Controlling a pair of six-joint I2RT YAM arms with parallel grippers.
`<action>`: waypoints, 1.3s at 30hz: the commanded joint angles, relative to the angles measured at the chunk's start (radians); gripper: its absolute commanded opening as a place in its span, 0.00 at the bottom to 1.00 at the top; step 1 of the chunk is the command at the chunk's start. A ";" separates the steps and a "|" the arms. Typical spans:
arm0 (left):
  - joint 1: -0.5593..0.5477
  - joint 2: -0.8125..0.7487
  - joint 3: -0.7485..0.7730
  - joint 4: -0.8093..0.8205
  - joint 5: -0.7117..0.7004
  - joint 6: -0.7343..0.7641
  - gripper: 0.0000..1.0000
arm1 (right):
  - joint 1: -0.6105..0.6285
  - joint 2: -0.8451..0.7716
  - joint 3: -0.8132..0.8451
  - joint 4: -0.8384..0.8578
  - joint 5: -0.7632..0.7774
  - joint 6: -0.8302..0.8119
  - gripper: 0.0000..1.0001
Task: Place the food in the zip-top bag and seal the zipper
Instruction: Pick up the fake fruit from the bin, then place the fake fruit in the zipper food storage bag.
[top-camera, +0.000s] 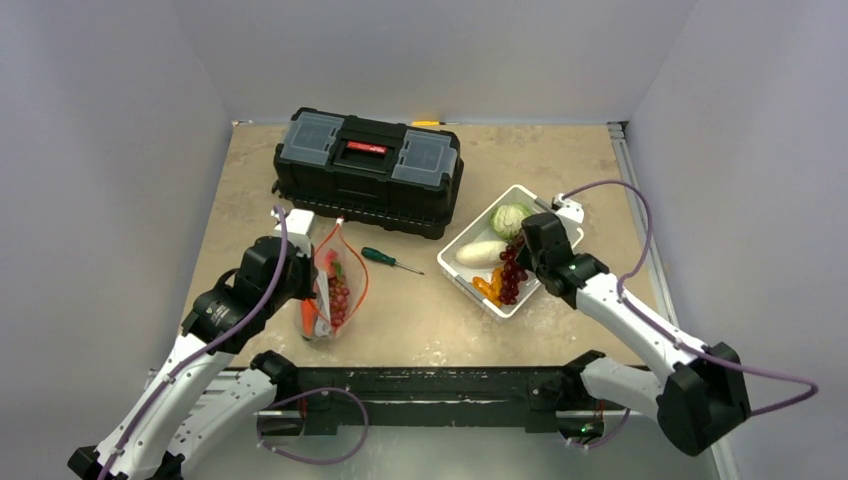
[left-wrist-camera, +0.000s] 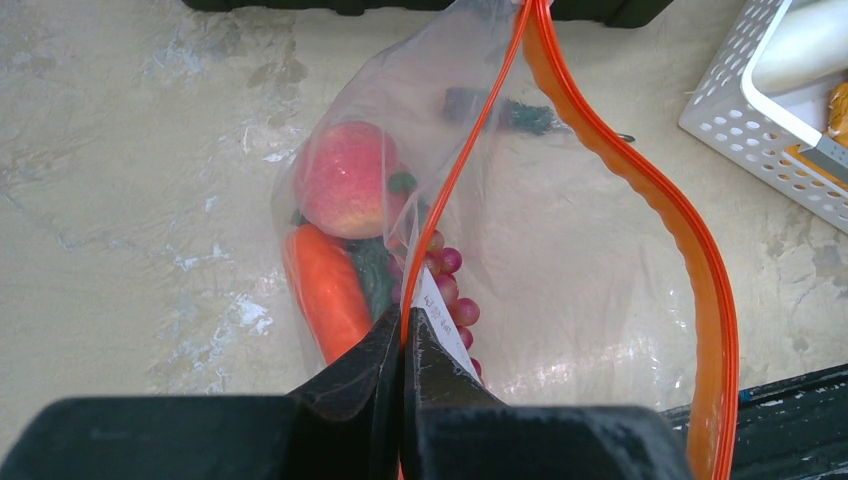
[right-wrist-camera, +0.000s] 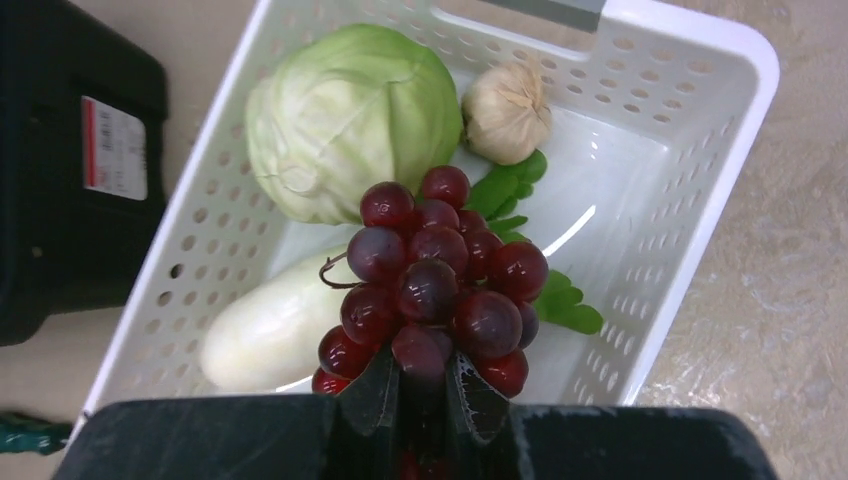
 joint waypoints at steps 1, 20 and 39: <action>-0.003 0.001 0.001 0.039 0.008 0.015 0.00 | 0.001 -0.130 -0.057 0.140 -0.071 -0.071 0.00; -0.002 -0.007 -0.001 0.039 0.005 0.012 0.00 | 0.002 -0.324 -0.095 0.276 -0.239 -0.191 0.00; -0.002 0.005 0.000 0.039 0.007 0.014 0.00 | 0.104 -0.258 0.014 0.533 -0.743 -0.105 0.00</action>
